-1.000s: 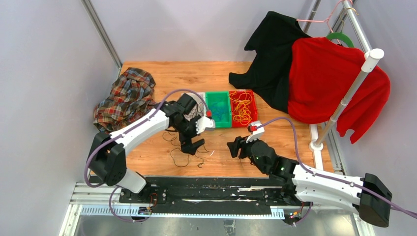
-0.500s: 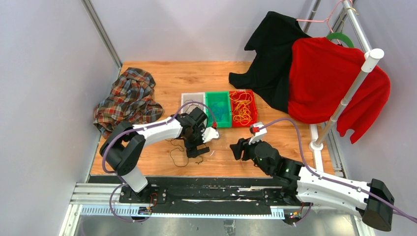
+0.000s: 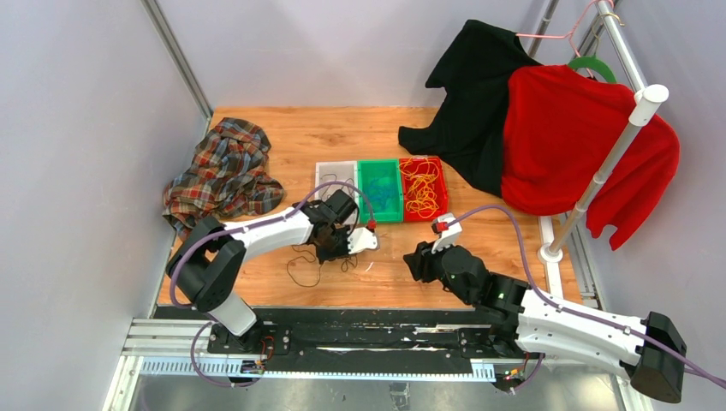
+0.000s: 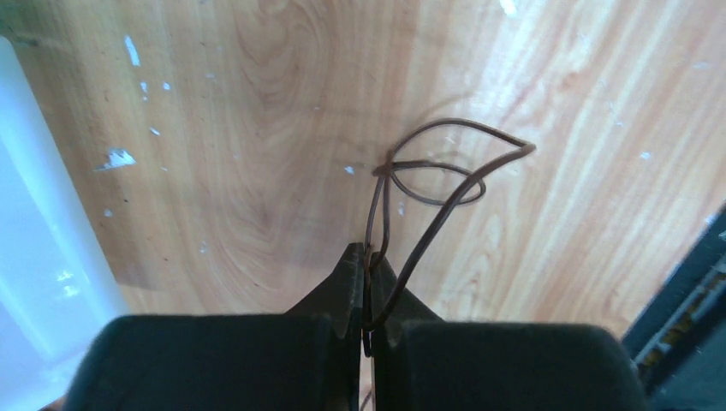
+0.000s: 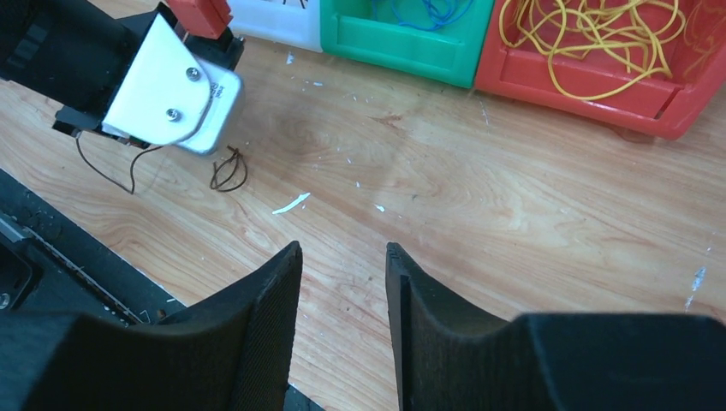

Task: Untangle the cables

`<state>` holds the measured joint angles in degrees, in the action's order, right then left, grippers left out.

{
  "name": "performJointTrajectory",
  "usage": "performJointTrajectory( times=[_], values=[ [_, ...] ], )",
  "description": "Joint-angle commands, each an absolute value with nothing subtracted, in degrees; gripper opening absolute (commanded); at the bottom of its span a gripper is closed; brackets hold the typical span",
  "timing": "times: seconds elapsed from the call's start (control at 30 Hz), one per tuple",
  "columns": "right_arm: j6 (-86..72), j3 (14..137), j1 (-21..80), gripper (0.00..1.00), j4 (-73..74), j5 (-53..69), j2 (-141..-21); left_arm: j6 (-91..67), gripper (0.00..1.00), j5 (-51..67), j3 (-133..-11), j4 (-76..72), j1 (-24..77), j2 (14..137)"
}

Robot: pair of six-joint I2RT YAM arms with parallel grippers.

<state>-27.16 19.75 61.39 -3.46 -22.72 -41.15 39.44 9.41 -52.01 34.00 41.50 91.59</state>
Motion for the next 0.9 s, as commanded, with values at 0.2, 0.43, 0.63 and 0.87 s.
performJointTrajectory(
  times=[0.2, 0.43, 0.63, 0.87],
  values=[
    [-23.86, 26.07, 61.52, 0.37, 3.00, -23.70, -39.00, 39.26, 0.01, 17.34, -74.01, 49.46, 38.54, 81.66],
    [-24.91, 26.47, 61.52, 0.34, 2.95, -25.13, -39.25, 38.22, 0.00, 19.51, -94.71, 49.55, 35.40, 83.41],
    [-24.58, 26.98, 61.52, 0.34, 2.81, -28.02, -38.93, 39.55, 0.01, 17.20, -104.86, 49.57, 34.90, 86.55],
    [-25.70, 26.02, 61.57, 0.34, 2.60, -28.30, -38.84, 41.05, 0.00, 15.81, -110.09, 46.57, 34.94, 88.58]
  ],
)
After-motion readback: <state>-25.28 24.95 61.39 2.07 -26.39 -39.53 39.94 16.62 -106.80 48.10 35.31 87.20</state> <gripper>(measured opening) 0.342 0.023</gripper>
